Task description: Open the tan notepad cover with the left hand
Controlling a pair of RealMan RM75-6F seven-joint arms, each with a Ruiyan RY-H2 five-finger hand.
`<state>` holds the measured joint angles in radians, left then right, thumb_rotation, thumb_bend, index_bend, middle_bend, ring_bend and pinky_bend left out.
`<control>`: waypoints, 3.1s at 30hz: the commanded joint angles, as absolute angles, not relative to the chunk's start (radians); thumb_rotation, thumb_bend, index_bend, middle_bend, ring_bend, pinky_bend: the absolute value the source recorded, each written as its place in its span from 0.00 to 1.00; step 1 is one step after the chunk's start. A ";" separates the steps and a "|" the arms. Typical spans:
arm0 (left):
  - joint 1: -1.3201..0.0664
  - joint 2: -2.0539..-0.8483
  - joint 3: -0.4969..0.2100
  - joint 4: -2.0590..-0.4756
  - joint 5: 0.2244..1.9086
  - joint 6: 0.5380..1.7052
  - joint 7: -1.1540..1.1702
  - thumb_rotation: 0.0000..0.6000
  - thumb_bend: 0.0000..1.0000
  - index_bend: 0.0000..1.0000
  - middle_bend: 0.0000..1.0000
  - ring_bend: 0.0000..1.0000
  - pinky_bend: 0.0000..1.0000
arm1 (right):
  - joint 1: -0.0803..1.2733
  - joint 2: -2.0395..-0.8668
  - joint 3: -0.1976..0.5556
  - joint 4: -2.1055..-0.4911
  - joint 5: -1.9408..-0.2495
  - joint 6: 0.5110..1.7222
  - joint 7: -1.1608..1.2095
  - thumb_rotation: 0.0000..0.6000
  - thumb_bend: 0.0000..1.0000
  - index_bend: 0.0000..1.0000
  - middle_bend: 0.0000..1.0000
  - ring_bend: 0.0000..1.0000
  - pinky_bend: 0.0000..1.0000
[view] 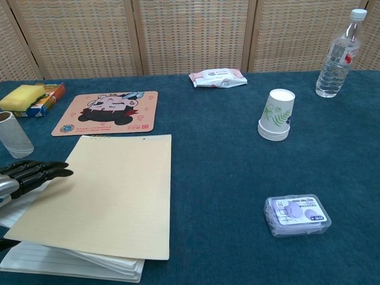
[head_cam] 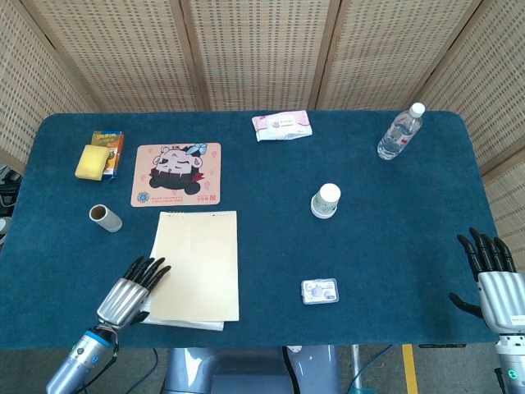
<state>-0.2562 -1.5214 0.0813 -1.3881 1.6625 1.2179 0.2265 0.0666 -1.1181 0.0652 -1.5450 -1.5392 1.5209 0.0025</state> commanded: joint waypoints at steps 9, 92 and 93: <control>-0.361 -1.533 0.008 -1.395 1.602 1.094 0.267 1.00 0.45 0.00 0.00 0.00 0.00 | 0.071 -1.121 0.068 -1.542 -1.526 1.507 0.002 1.00 0.00 0.00 0.00 0.00 0.00; -0.353 -1.324 0.288 -1.330 1.944 1.510 -0.039 1.00 0.63 0.78 0.67 0.56 0.52 | 0.081 -1.138 0.063 -1.537 -1.509 1.480 -0.025 1.00 0.00 0.00 0.00 0.00 0.00; -0.352 -1.321 0.286 -1.338 1.941 1.511 -0.048 1.00 0.63 0.79 0.67 0.56 0.52 | 0.081 -1.138 0.063 -1.537 -1.509 1.480 -0.025 1.00 0.00 0.00 0.00 0.00 0.00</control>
<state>-0.3543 -1.3256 0.2862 -1.3290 1.9436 1.5094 -0.0389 0.0811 -1.1378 0.0631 -1.5373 -1.5095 1.4801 -0.0253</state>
